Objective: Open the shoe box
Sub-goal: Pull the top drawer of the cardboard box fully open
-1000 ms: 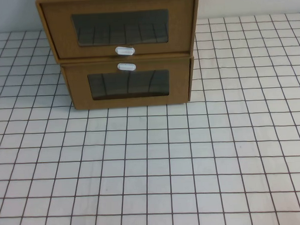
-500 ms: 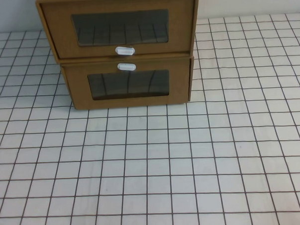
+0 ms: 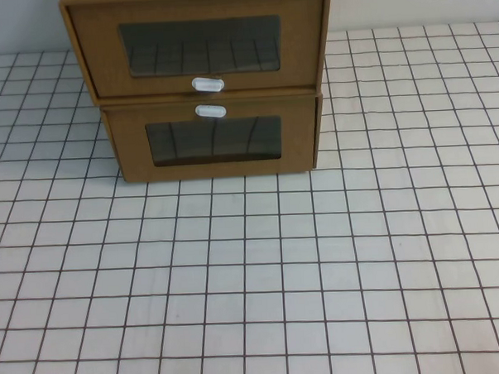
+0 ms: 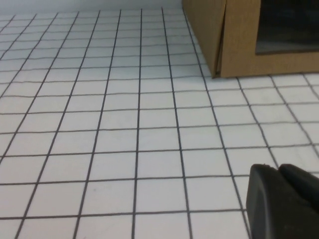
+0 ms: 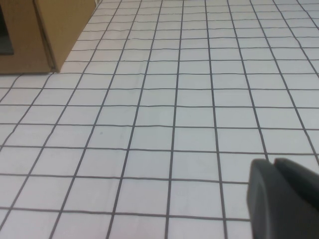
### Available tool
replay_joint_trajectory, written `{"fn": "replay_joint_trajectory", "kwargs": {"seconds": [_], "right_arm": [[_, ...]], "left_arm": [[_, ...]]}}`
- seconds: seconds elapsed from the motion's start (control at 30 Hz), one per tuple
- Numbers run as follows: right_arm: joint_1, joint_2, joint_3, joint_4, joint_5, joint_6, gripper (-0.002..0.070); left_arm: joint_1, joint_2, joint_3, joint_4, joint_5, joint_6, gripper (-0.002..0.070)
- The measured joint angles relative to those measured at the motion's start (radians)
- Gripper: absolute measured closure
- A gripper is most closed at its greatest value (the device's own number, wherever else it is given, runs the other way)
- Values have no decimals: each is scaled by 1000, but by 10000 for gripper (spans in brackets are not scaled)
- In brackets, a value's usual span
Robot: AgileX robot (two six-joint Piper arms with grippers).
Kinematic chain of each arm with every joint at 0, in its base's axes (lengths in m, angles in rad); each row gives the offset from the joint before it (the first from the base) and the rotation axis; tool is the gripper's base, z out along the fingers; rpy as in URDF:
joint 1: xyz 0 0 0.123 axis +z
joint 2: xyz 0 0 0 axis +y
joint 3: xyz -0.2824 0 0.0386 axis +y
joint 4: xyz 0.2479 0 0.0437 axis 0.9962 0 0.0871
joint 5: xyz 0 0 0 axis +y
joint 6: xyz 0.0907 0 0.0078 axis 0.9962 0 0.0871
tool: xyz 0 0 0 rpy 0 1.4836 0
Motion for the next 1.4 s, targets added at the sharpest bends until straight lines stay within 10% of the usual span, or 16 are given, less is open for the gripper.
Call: {"fn": "replay_joint_trajectory", "kwargs": {"seconds": [0.4,0.67,1.4], "right_arm": [[0,0,0,0,0,0,689],[0,0,0,0,0,0,689],[0,0,0,0,0,0,689]], "left_arm": [[0,0,0,-482,-174,-6,677],[0,0,0,-574,-305,26,677],[0,1123,-1187,-526,449,540,677]]}}
